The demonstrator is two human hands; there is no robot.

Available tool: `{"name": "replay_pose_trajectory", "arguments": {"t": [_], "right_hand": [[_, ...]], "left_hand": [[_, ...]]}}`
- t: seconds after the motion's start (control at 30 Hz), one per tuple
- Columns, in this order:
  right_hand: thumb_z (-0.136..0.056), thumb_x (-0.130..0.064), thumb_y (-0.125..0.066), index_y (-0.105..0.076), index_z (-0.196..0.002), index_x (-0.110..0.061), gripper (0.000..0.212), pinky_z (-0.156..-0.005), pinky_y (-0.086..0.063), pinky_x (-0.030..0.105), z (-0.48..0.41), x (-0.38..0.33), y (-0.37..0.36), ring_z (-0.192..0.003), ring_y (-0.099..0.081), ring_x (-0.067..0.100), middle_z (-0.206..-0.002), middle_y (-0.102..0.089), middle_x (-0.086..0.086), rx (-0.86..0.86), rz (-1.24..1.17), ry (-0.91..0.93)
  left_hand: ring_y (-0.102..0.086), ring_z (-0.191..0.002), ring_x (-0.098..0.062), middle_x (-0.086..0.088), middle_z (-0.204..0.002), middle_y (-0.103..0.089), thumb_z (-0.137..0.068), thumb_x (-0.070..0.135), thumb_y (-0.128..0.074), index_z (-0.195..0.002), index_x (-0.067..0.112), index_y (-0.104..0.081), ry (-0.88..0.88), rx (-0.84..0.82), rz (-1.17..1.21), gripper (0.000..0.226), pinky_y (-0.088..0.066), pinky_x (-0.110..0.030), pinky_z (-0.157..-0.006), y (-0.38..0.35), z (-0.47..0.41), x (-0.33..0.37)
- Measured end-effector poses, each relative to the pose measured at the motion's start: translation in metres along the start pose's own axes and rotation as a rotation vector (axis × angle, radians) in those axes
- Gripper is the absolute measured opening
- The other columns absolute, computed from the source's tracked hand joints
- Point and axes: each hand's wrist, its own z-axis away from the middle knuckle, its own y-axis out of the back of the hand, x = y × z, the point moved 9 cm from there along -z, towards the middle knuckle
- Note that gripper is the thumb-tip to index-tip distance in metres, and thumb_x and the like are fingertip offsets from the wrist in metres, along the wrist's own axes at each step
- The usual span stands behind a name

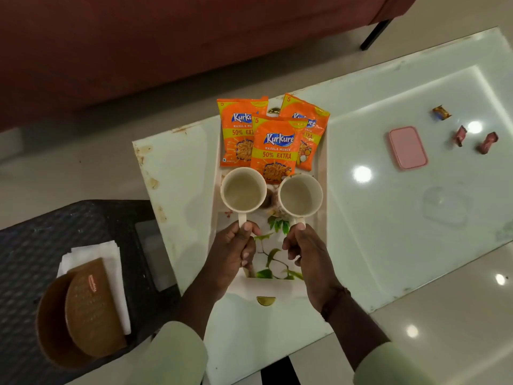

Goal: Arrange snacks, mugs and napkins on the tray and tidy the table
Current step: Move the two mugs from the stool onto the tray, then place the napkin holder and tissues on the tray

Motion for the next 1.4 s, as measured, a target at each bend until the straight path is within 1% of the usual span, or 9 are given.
{"name": "replay_pose_trajectory", "arguments": {"t": [0.23,0.33,0.5,0.77,0.93,1.07,1.17,1.27,1.4], "right_hand": [[-0.102,-0.039,-0.041,-0.057,-0.103,-0.024,0.022,-0.049,-0.041,0.012,-0.005,0.010,0.003,-0.060,-0.048,0.008,-0.072,-0.063,-0.003,0.030,-0.057,-0.078],[-0.099,-0.047,-0.045,-0.051,-0.119,-0.032,0.025,-0.061,-0.045,0.024,0.009,0.010,0.012,-0.067,-0.053,0.011,-0.079,-0.063,0.001,0.132,-0.056,-0.077],[-0.092,-0.055,-0.053,-0.045,-0.121,-0.045,0.031,-0.067,-0.049,0.025,0.069,-0.025,0.014,-0.080,-0.064,-0.004,-0.085,-0.066,-0.011,0.349,0.093,0.142],[-0.086,-0.054,-0.051,-0.047,-0.129,-0.035,0.047,-0.076,-0.048,0.030,0.159,-0.081,-0.095,-0.095,-0.056,0.010,-0.107,-0.052,-0.018,0.228,0.305,0.440],[-0.089,-0.051,-0.053,-0.044,-0.134,-0.031,0.051,-0.089,-0.041,0.011,0.195,-0.092,-0.171,-0.112,-0.051,0.006,-0.126,-0.048,-0.013,0.138,0.416,0.570],[-0.086,-0.058,-0.056,-0.037,-0.140,-0.031,0.064,-0.100,-0.046,0.029,0.207,-0.076,-0.222,-0.125,-0.046,0.010,-0.138,-0.042,-0.010,0.108,0.437,0.554],[-0.080,-0.061,-0.062,-0.034,-0.145,-0.022,0.080,-0.104,-0.043,0.031,0.210,-0.053,-0.252,-0.133,-0.040,0.012,-0.144,-0.038,-0.005,0.100,0.448,0.530],[-0.074,-0.064,-0.069,-0.023,-0.150,-0.023,0.097,-0.110,-0.038,0.035,0.207,-0.023,-0.275,-0.142,-0.032,0.017,-0.154,-0.030,-0.001,0.094,0.503,0.447],[-0.069,-0.060,-0.077,-0.018,-0.150,-0.030,0.105,-0.110,-0.038,0.039,0.203,0.009,-0.290,-0.141,-0.033,0.017,-0.155,-0.030,-0.004,0.135,0.572,0.364]], "left_hand": [[-0.039,-0.044,-0.009,0.003,-0.048,-0.040,-0.098,0.032,-0.051,-0.099,0.021,-0.068,0.044,0.024,-0.099,0.021,-0.041,-0.025,-0.045,0.005,0.002,0.007],[-0.048,-0.046,-0.008,0.003,-0.050,-0.052,-0.093,0.031,-0.061,-0.114,0.028,-0.059,0.045,0.163,-0.199,0.022,-0.047,-0.027,-0.046,0.014,0.016,0.019],[-0.058,-0.050,-0.012,-0.002,-0.060,-0.065,-0.090,0.033,-0.064,-0.114,0.036,-0.057,-0.003,0.297,-0.231,0.025,-0.056,-0.029,-0.052,0.033,0.084,0.050],[-0.062,-0.058,-0.009,0.007,-0.076,-0.069,-0.078,0.055,-0.054,-0.101,0.039,-0.062,-0.172,0.574,-0.368,0.029,-0.053,-0.023,-0.051,0.126,0.219,0.112],[-0.065,-0.077,0.002,0.016,-0.088,-0.070,-0.085,0.047,-0.051,-0.102,0.041,-0.061,-0.196,0.650,-0.463,0.021,-0.047,-0.006,-0.058,0.195,0.266,0.129],[-0.056,-0.096,0.014,0.020,-0.101,-0.060,-0.096,0.021,-0.052,-0.104,0.049,-0.049,-0.191,0.491,-0.708,0.029,-0.041,0.002,-0.073,0.233,0.259,0.130],[-0.045,-0.108,0.015,0.009,-0.126,-0.052,-0.097,0.009,-0.051,-0.125,0.032,-0.052,-0.155,0.308,-0.896,0.036,-0.032,0.004,-0.088,0.254,0.235,0.118],[-0.030,-0.136,-0.005,0.004,-0.152,-0.036,-0.092,0.011,-0.059,-0.142,0.024,-0.043,-0.153,0.149,-1.150,0.055,-0.016,-0.015,-0.109,0.266,0.203,0.103],[-0.031,-0.140,-0.020,0.002,-0.156,-0.031,-0.086,0.012,-0.068,-0.146,0.027,-0.037,-0.261,-0.059,-1.440,0.070,-0.030,-0.032,-0.112,0.258,0.164,0.095]]}}
